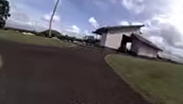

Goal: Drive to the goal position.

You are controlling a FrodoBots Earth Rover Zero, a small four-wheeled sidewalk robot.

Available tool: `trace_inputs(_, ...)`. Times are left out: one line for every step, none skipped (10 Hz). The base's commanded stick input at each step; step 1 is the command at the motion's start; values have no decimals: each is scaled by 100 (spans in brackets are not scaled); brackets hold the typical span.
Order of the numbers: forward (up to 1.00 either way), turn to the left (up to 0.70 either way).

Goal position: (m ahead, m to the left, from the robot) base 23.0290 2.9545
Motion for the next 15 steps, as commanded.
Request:
trace_inputs(85,7)
trace_inputs(85,20)
trace_inputs(85,33)
trace_inputs(85,34)
trace_inputs(85,11)
trace_inputs(85,0)
trace_inputs(85,0)
trace_inputs(85,0)
trace_inputs(85,0)
trace_inputs(85,0)
trace_inputs(85,0)
trace_inputs(85,0)
trace_inputs(85,0)
trace_inputs(85,0)
trace_inputs(85,0)
